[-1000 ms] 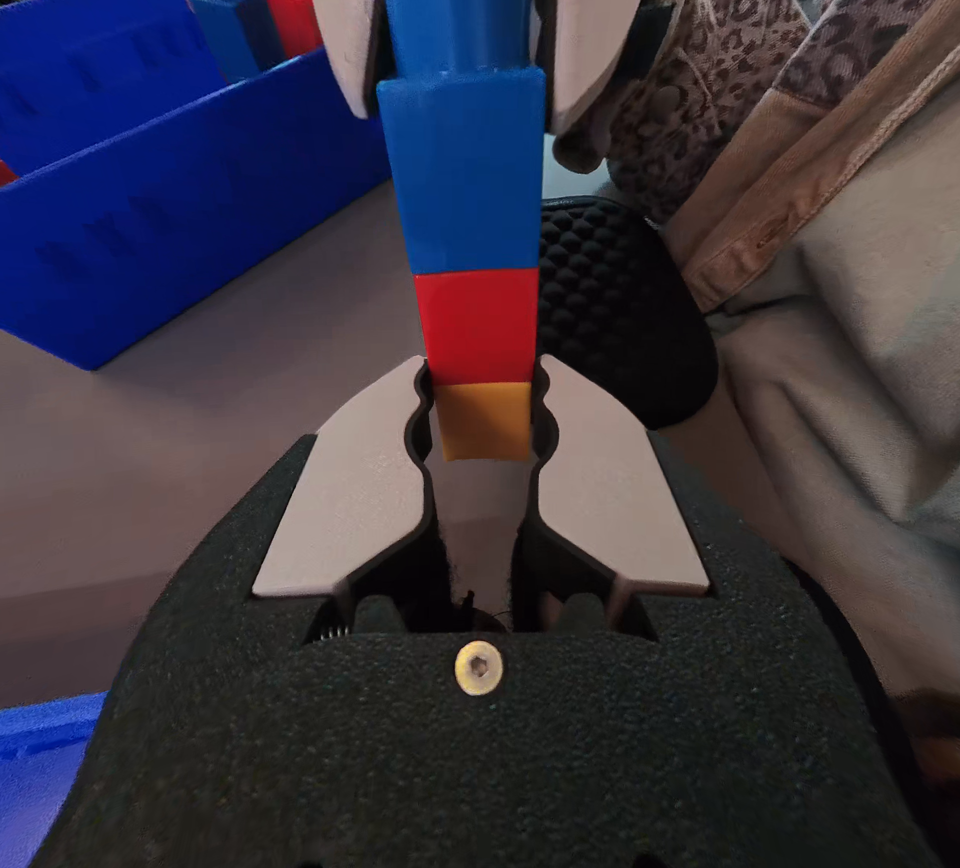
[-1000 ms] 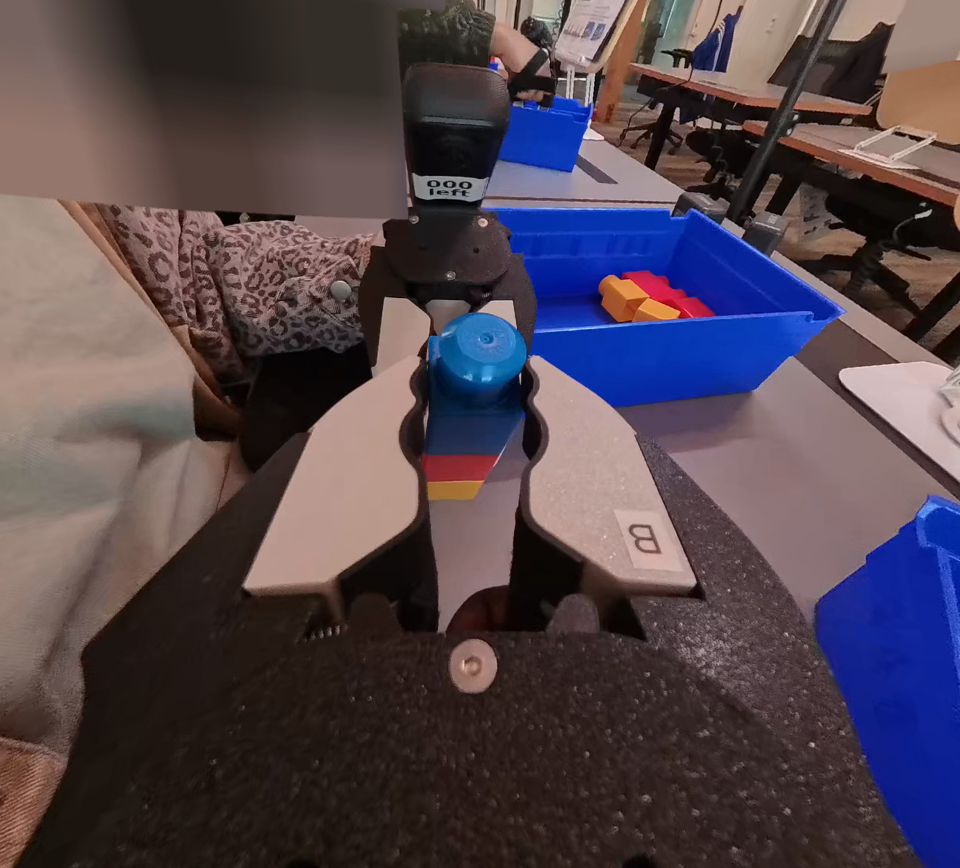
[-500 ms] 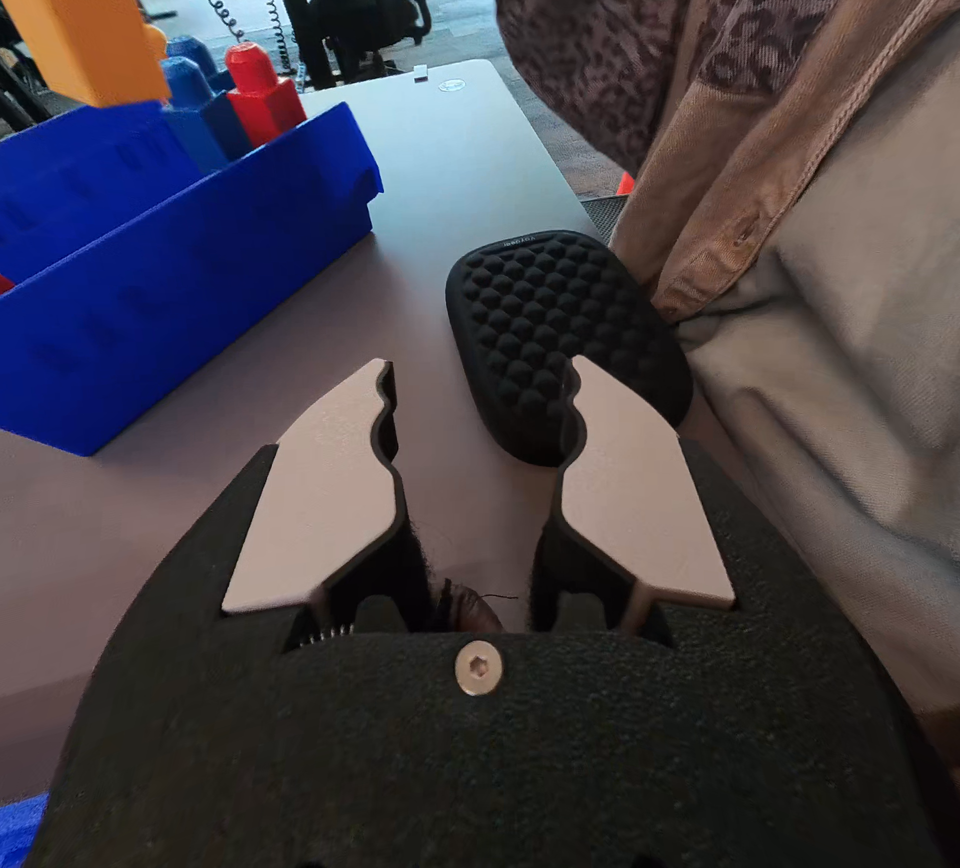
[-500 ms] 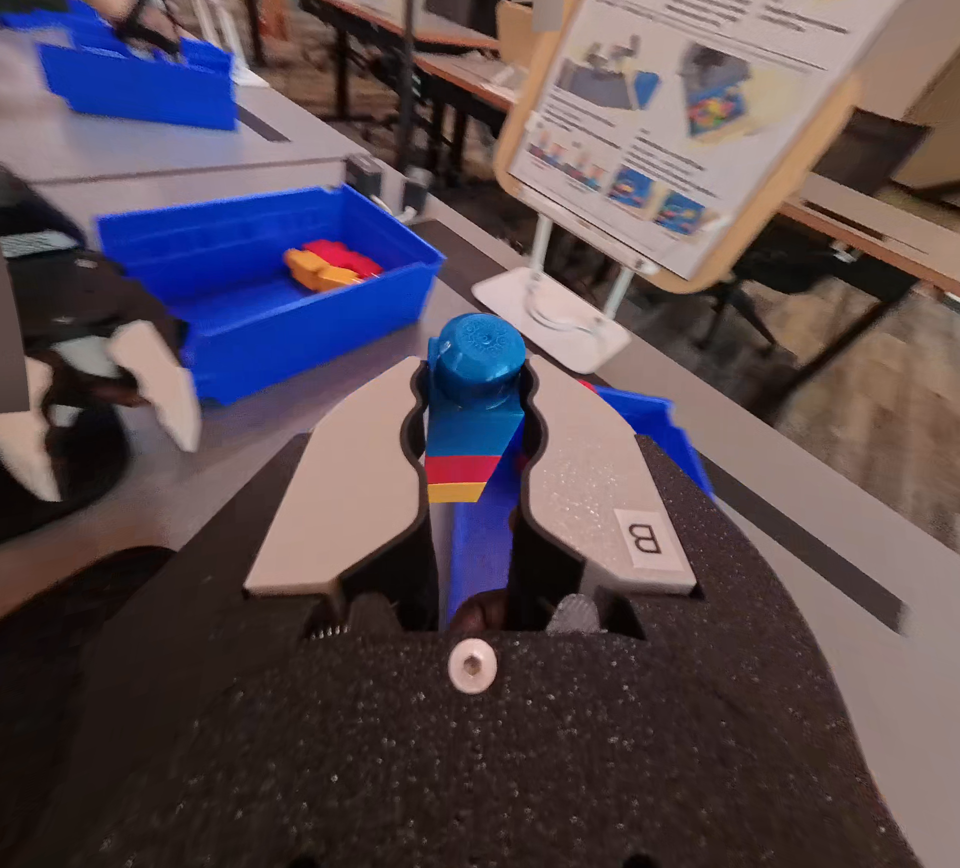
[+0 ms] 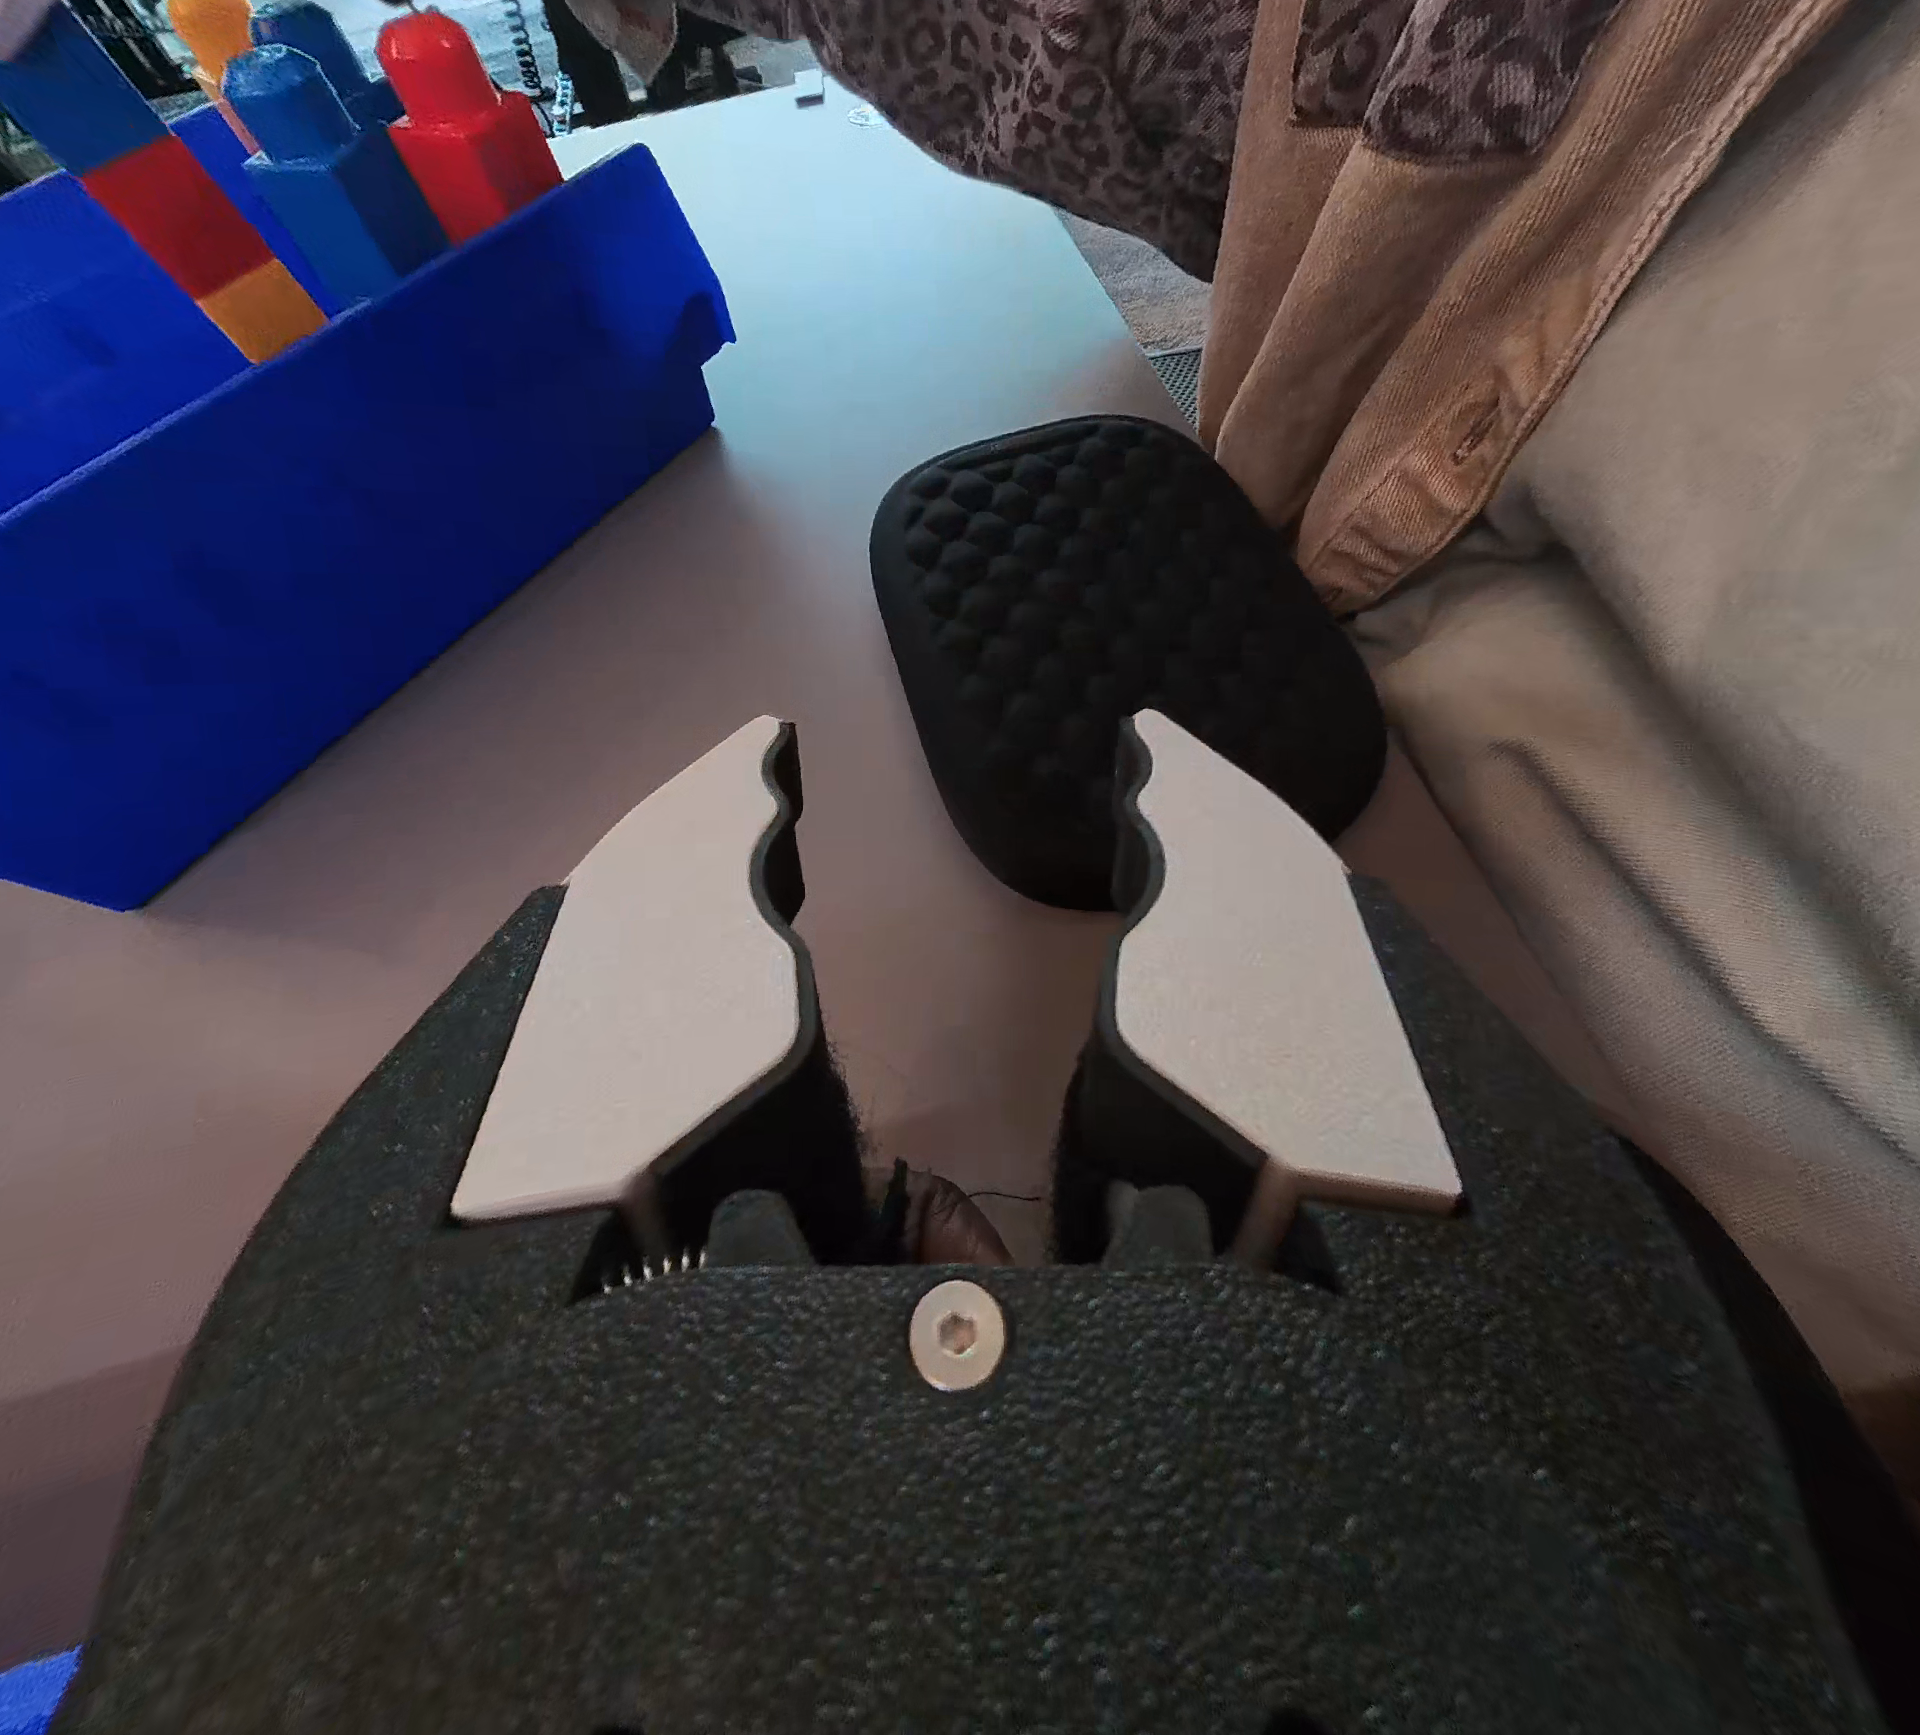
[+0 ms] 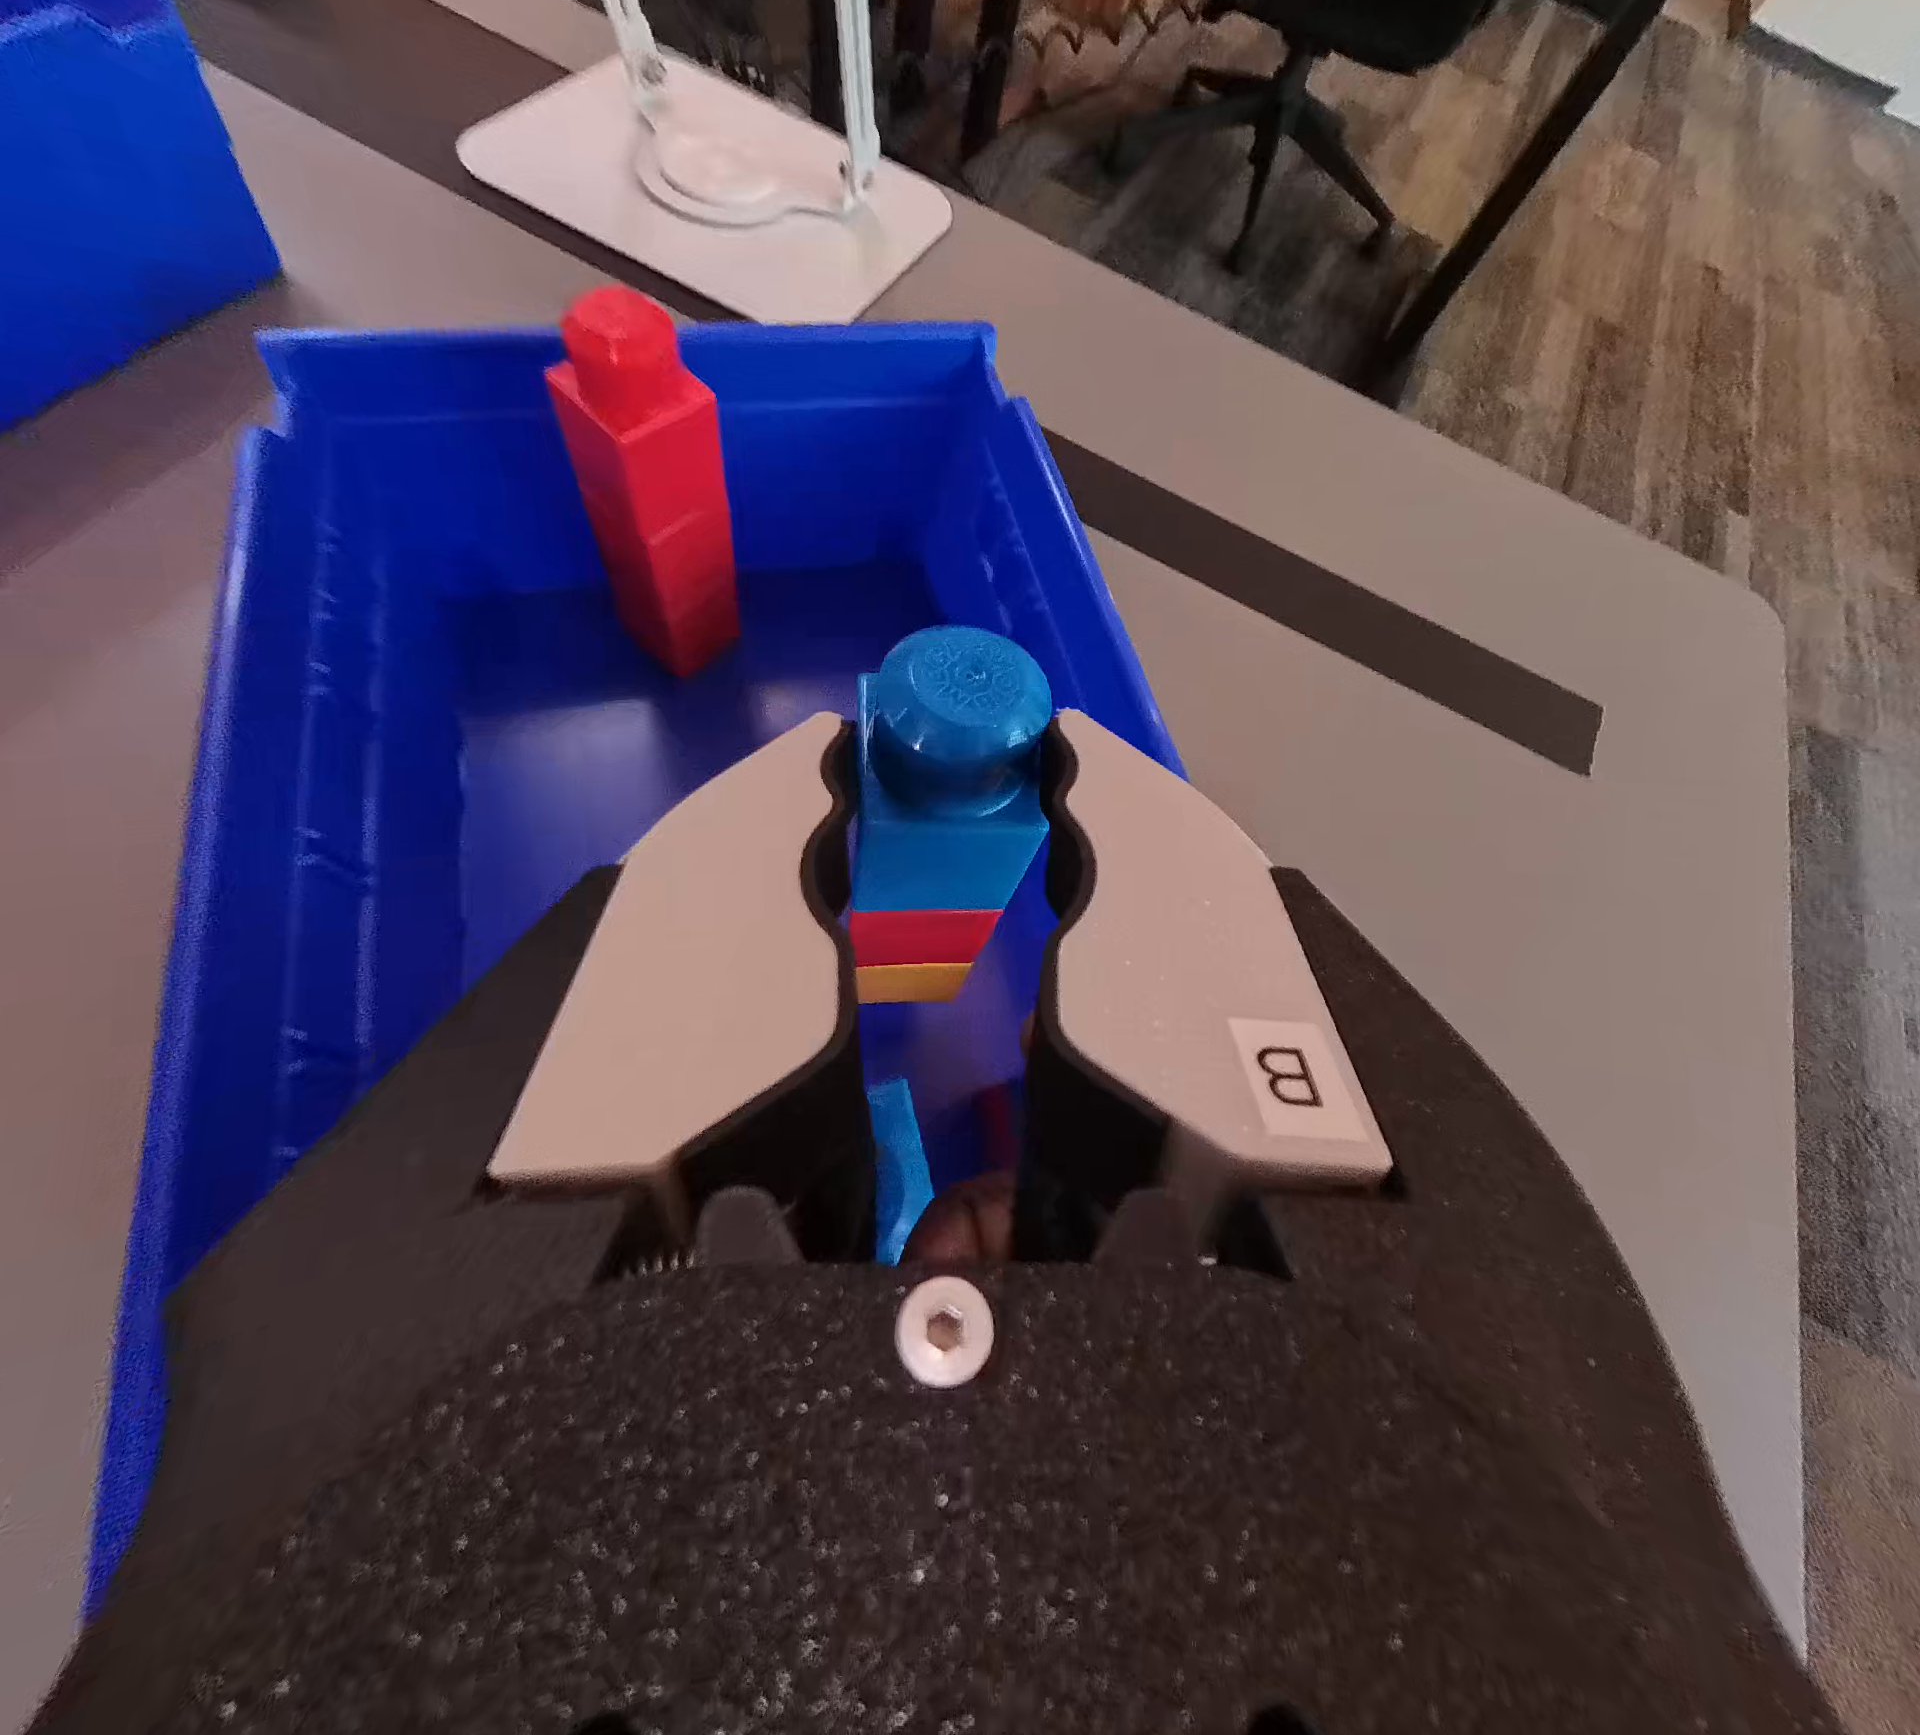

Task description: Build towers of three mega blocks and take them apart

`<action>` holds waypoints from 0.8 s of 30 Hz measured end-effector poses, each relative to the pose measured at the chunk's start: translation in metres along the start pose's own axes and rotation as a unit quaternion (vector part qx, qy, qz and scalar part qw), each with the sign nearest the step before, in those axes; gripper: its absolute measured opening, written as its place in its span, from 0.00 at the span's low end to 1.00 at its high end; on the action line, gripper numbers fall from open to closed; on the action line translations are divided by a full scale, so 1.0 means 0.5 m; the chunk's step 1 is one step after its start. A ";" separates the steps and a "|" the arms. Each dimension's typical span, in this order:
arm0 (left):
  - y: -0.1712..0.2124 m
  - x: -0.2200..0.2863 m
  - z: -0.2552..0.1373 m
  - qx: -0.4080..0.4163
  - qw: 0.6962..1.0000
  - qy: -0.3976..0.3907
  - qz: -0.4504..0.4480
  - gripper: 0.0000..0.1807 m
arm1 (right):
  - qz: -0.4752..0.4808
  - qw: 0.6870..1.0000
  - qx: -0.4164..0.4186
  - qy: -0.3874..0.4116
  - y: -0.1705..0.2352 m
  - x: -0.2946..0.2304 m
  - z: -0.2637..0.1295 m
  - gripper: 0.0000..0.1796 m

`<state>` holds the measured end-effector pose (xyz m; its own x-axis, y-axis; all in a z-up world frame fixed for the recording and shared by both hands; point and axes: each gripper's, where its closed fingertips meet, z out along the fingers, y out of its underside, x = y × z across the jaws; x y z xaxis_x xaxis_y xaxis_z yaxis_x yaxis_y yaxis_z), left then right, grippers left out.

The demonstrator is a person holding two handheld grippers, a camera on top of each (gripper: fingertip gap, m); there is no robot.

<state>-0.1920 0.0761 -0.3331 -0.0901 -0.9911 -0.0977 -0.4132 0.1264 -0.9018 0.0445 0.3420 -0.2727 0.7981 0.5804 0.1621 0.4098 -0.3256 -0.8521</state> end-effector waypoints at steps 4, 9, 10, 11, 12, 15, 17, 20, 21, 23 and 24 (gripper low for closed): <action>0.006 -0.002 0.003 -0.004 1.000 -0.002 -0.001 0.32 | 0.001 0.999 -0.039 0.007 0.035 0.010 0.015 0.18; 0.012 -0.004 0.005 -0.011 1.000 -0.004 -0.001 0.31 | 0.019 0.999 -0.045 0.008 0.040 0.021 0.016 0.18; 0.012 -0.003 0.006 -0.011 1.000 -0.002 -0.002 0.31 | 0.022 0.999 -0.045 0.006 0.041 0.022 0.016 0.18; 0.012 -0.003 0.006 -0.010 1.000 -0.001 -0.002 0.31 | 0.024 0.999 -0.045 0.005 0.041 0.022 0.016 0.18; 0.012 -0.003 0.006 -0.010 1.000 -0.001 -0.002 0.31 | 0.026 0.999 -0.046 0.004 0.042 0.022 0.016 0.19; 0.014 -0.004 0.006 -0.012 1.000 -0.002 -0.003 0.31 | 0.030 0.998 -0.055 0.000 0.046 0.021 0.015 0.19; 0.016 -0.004 0.007 -0.015 1.000 -0.002 -0.002 0.31 | 0.028 0.998 -0.057 -0.001 0.047 0.021 0.015 0.19; 0.018 -0.004 0.007 -0.017 1.000 -0.002 -0.002 0.31 | 0.029 0.998 -0.051 -0.001 0.044 0.021 0.015 0.18; 0.018 -0.005 0.007 -0.018 1.000 -0.003 -0.002 0.31 | 0.029 0.998 -0.052 0.001 0.044 0.022 0.015 0.18; 0.018 -0.005 0.008 -0.017 1.000 -0.003 -0.002 0.31 | 0.030 0.998 -0.052 -0.002 0.045 0.021 0.014 0.16; 0.018 -0.005 0.008 -0.018 1.000 -0.003 -0.002 0.31 | 0.030 0.998 -0.050 -0.004 0.045 0.020 0.013 0.16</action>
<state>-0.1922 0.0796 -0.3427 -0.0833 -0.9919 -0.0960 -0.4451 0.1232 -0.8870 0.0586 0.3455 -0.2935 0.8193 0.5629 0.1087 0.4041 -0.4325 -0.8060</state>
